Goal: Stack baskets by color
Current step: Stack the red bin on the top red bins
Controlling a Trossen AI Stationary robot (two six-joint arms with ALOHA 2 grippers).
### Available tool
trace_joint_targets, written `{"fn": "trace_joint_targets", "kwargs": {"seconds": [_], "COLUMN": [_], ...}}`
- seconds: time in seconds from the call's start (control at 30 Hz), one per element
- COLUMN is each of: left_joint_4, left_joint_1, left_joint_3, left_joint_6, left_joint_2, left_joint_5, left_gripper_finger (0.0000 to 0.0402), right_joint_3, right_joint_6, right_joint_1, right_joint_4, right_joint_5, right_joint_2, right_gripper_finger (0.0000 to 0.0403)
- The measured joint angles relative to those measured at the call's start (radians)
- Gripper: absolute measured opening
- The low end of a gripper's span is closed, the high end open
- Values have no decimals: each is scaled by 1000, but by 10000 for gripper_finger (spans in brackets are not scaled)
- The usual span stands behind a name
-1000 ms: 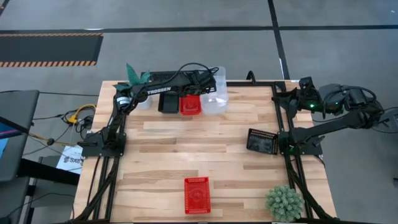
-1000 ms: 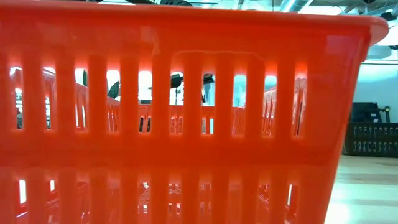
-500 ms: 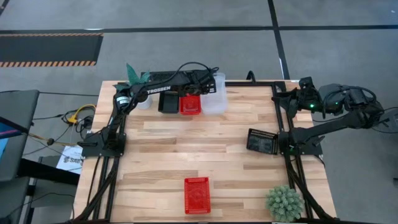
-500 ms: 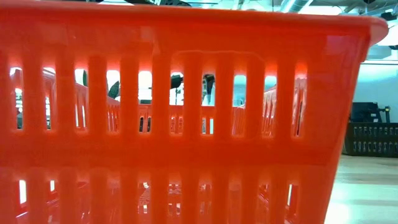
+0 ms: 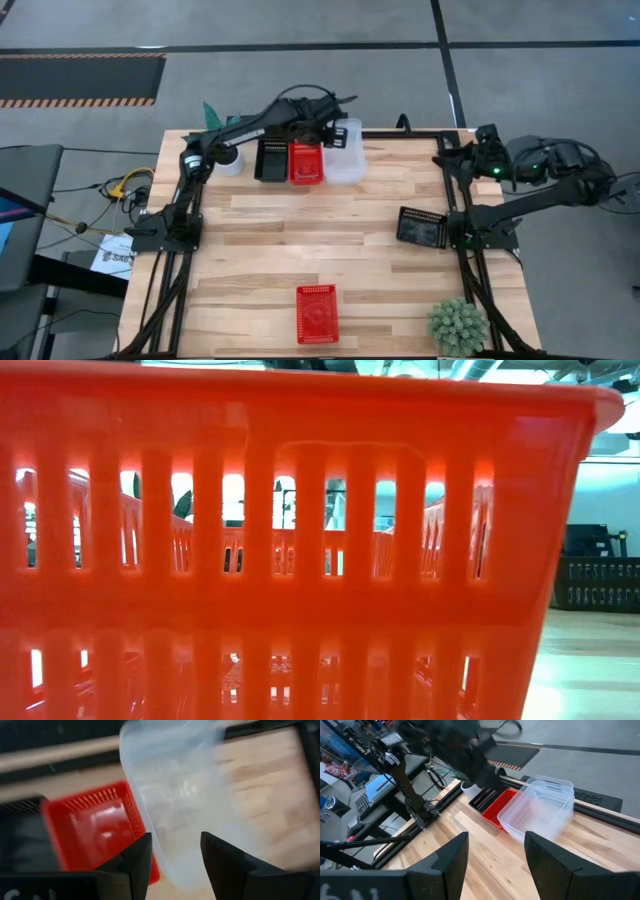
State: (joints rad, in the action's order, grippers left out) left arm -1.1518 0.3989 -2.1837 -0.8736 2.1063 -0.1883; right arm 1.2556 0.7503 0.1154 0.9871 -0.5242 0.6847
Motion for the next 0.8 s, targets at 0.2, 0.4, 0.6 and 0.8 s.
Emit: {"fn": "trace_joint_targets", "kwargs": {"seconds": [0.2,0.4,0.6,0.8], "left_joint_4": [-116,-180,-295,-320], "left_joint_1": [-54,-156,-324,-493], "left_joint_3": [-162,-155,-153,-153], "left_joint_6": [118,159,145,103], "left_joint_2": [-67,-213,-298,-317], "left_joint_5": [-28,-11,-93,-160], "left_gripper_finger": [155,155,155,155], "right_joint_3": [0,0,0,0], "right_joint_6": [-82,-198,-210,-233], "right_joint_1": [-22,-133,-236,-275], "right_joint_4": [-10,-77,-133,-140], "right_joint_5": [11,159,387,426], "right_joint_2": [76,188,265,308], "right_gripper_finger": [214,214,214,214]}}
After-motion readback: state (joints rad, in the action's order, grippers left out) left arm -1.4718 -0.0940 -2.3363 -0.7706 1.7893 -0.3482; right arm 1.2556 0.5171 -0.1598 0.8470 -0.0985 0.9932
